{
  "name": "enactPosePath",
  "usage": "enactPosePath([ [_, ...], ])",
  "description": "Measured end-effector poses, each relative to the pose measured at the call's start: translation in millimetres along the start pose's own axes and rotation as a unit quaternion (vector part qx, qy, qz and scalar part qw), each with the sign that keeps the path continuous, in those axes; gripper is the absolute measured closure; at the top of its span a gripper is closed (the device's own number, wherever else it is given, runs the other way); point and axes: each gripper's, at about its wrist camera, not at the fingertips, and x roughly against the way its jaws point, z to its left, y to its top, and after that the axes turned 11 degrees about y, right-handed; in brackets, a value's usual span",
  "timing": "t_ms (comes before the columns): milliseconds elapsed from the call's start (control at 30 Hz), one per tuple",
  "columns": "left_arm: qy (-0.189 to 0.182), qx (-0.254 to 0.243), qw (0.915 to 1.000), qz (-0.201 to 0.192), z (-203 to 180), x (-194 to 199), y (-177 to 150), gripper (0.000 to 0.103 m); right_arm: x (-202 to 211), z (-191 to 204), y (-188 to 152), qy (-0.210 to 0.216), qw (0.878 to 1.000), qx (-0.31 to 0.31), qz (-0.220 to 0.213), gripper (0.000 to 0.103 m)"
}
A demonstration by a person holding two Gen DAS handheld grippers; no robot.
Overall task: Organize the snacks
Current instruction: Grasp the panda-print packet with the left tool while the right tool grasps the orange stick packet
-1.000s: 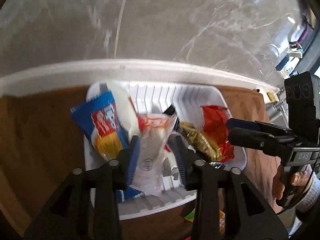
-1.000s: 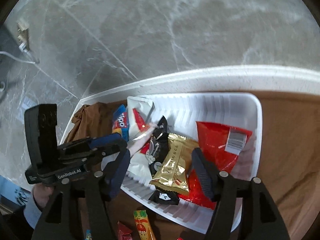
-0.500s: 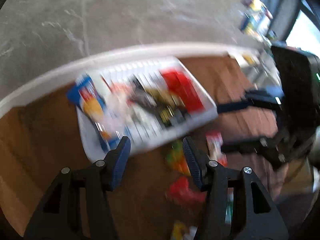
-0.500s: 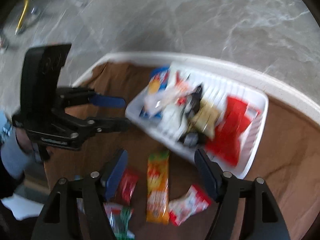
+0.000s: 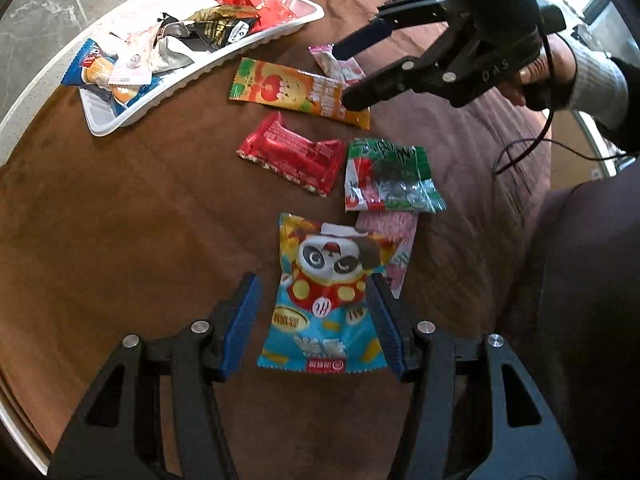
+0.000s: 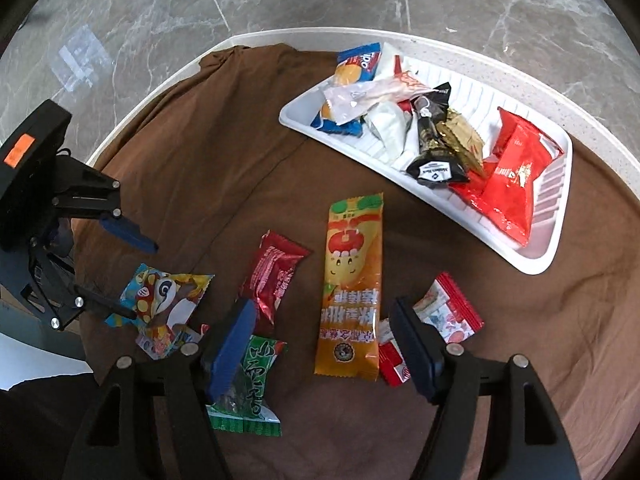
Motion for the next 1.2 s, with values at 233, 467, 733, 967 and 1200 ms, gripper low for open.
enactPosePath([
  [233, -0.006, -0.014, 0.9998, 0.015, -4, -16, -1, 0.041, -6, 1, 5, 0.001, 1.000, 0.001, 0.001, 0.031],
  [467, -0.024, -0.025, 0.9987, 0.037, -5, -37, 3, 0.034, -15, -1, 9, -0.008, 1.000, 0.004, 0.009, 0.030],
  [733, -0.038, -0.018, 0.9985, 0.035, -5, -47, 4, 0.032, -36, -10, 18, -0.034, 0.999, 0.009, 0.039, 0.030],
  [967, -0.050, 0.025, 0.9983, 0.018, 7, -46, 2, 0.042, -54, -10, 24, -0.055, 0.996, 0.020, 0.063, 0.061],
  [1200, -0.065, 0.072, 0.9952, 0.008, 25, -45, -1, 0.056, -47, -15, 23, -0.041, 0.998, 0.006, 0.044, 0.089],
])
